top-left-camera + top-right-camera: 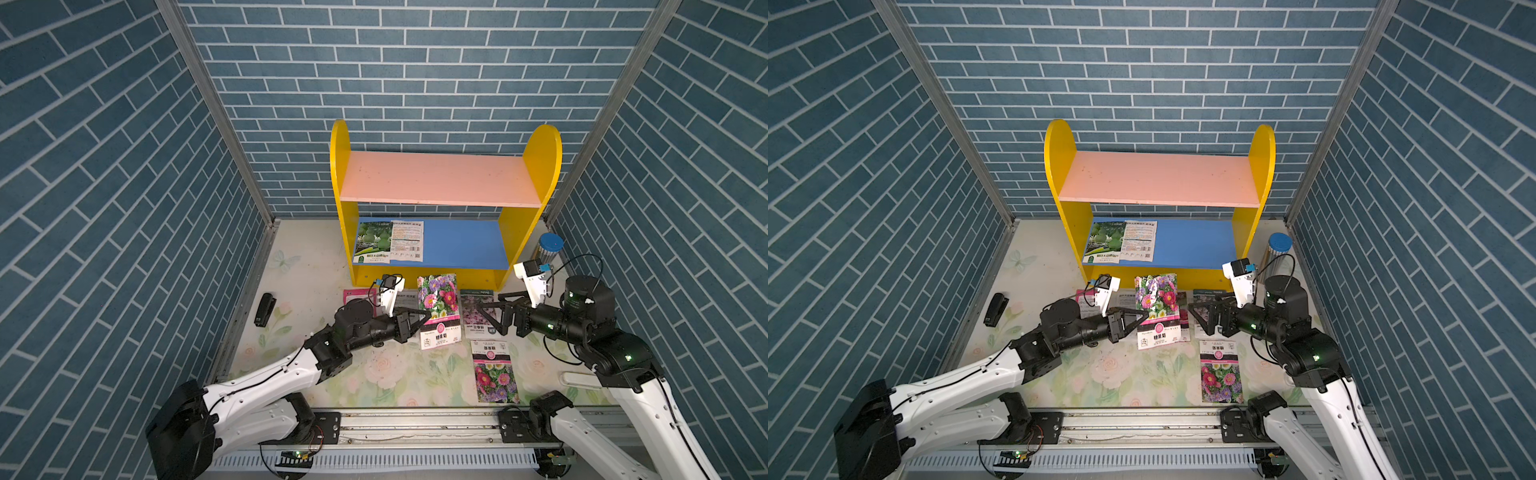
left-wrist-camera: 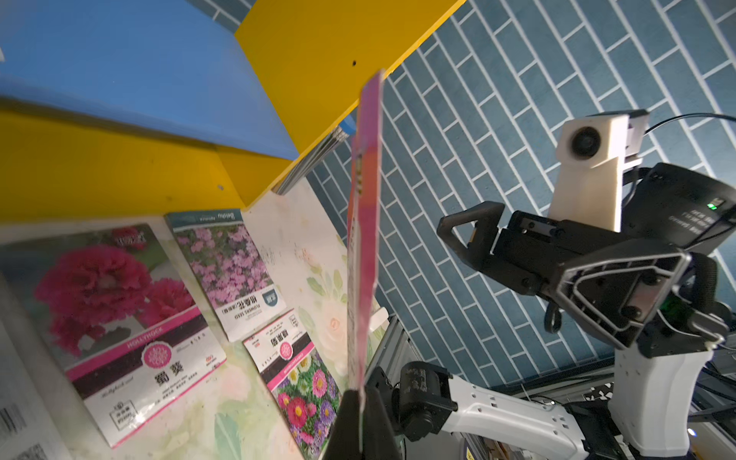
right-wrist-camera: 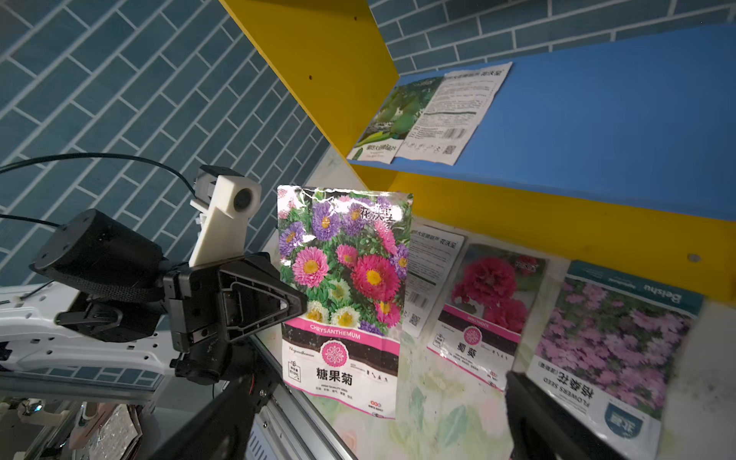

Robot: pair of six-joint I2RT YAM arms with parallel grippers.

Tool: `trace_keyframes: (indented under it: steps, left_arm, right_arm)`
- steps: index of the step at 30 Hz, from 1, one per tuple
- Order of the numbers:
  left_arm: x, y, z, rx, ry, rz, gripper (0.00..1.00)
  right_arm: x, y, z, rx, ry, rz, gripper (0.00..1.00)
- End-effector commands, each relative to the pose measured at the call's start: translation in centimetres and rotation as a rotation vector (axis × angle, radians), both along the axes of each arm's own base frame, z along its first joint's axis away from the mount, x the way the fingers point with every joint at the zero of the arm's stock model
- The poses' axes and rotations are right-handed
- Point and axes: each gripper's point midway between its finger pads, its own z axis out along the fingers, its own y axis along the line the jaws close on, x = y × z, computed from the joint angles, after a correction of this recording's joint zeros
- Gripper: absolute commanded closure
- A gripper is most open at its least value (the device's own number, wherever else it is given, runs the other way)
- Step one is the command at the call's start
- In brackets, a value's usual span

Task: Take the seed bag off the shelf
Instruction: Pick up the seed packet from the shelf, then place the seed packet at the center of the board.

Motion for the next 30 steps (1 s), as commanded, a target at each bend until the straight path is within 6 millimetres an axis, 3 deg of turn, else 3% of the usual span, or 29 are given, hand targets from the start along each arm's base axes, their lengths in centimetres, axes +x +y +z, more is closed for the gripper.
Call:
trace_keyframes:
  steps: [1,4,10,20,30]
  left_arm:
    - [-0.9,-0.6,-1.9,0.010,0.077,0.012,1.00]
    - [-1.8,-1.7,-2.5,-0.006,0.117,-0.001,1.00]
    - [-4.2,-2.7,-6.9,0.052,0.261,0.002,1.00]
    - [-7.2,-3.8,-12.8,0.181,0.458,0.016,1.00]
    - [-7.9,-3.8,-17.7,0.348,0.526,0.061,1.00]
  right_arm:
    - [-1.5,-1.2,-1.9,-0.111,0.066,0.005,0.00]
    - [-2.2,-1.8,-2.5,-0.145,0.105,0.005,0.00]
    - [-3.5,-2.2,-3.4,-0.174,0.151,0.024,0.00]
    - [-3.8,-2.2,-3.4,-0.179,0.151,0.038,0.00]
    - [-3.9,-2.2,-3.4,-0.173,0.132,0.042,0.00]
